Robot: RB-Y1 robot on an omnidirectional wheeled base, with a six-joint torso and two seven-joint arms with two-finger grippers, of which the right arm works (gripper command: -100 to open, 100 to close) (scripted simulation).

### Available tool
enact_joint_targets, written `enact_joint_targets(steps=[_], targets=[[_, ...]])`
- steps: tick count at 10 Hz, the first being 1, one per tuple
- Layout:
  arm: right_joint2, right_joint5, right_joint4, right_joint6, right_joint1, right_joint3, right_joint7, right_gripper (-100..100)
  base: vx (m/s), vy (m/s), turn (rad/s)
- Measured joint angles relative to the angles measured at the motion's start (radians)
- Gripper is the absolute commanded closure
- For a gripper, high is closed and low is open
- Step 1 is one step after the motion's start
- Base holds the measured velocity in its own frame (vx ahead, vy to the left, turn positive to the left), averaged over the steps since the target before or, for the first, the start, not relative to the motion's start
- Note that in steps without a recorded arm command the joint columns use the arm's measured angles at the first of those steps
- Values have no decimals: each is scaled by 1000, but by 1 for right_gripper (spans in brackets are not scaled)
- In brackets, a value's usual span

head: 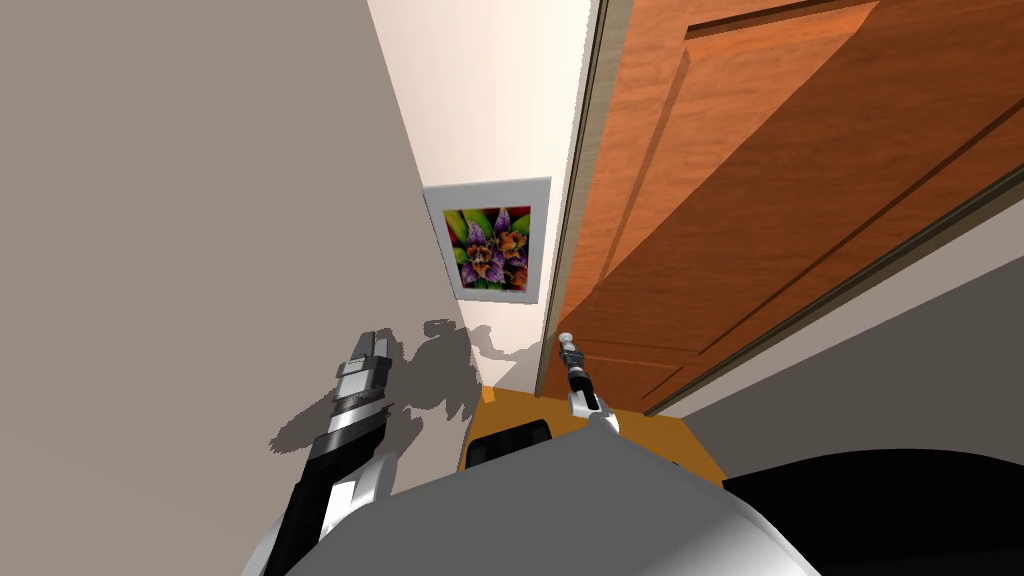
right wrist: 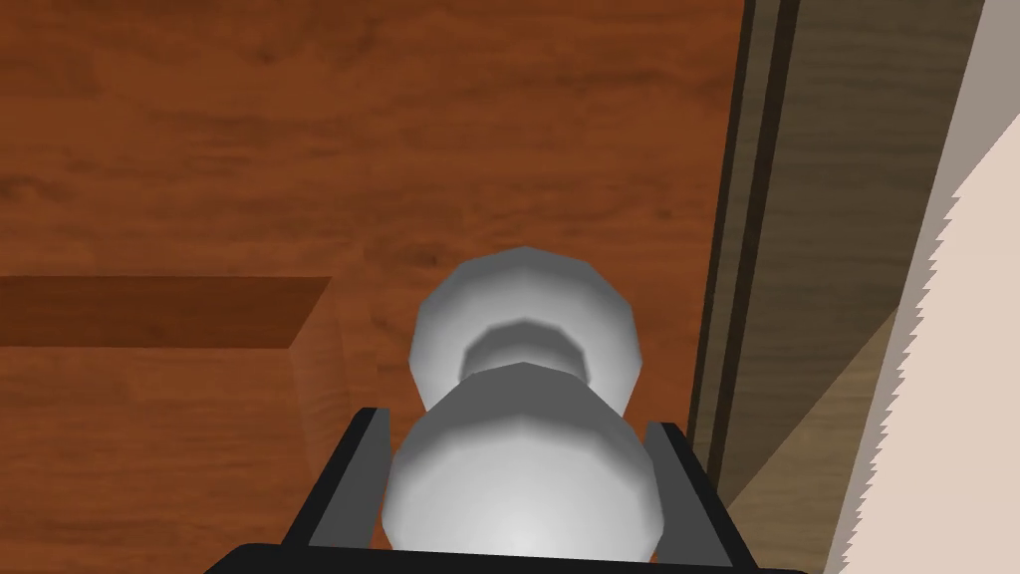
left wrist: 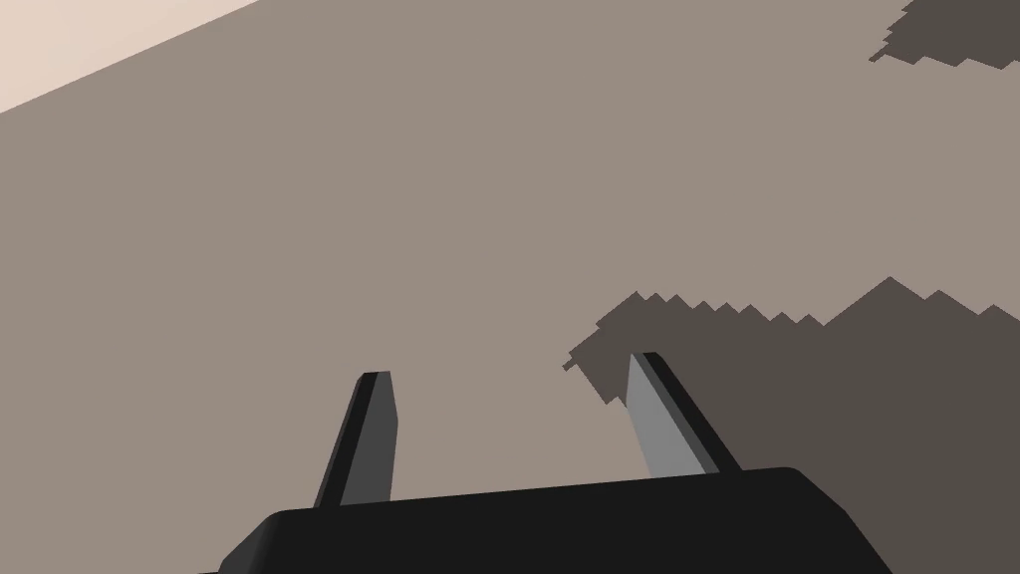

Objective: Pull the door open

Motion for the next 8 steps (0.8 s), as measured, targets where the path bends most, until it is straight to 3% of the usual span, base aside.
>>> enact_joint_targets(steps=[1,3,4,5,6,8], targets=[[-1,-26,-16,37,0,-5,-10,100,-16,4,2],[-10,-66,1,64,-13,-12,-28,100,-12,1,19],[3,-78,-45,95,7,-13,-29,100,-3,-6,-10],[4,-83,-33,96,-2,-16,-27,100,2,1,22],[5,-82,-65,110,17,-11,-31,100,-4,5,-17],[-9,-85,-6,86,-14,-12,-37,100,-3,6,-3]])
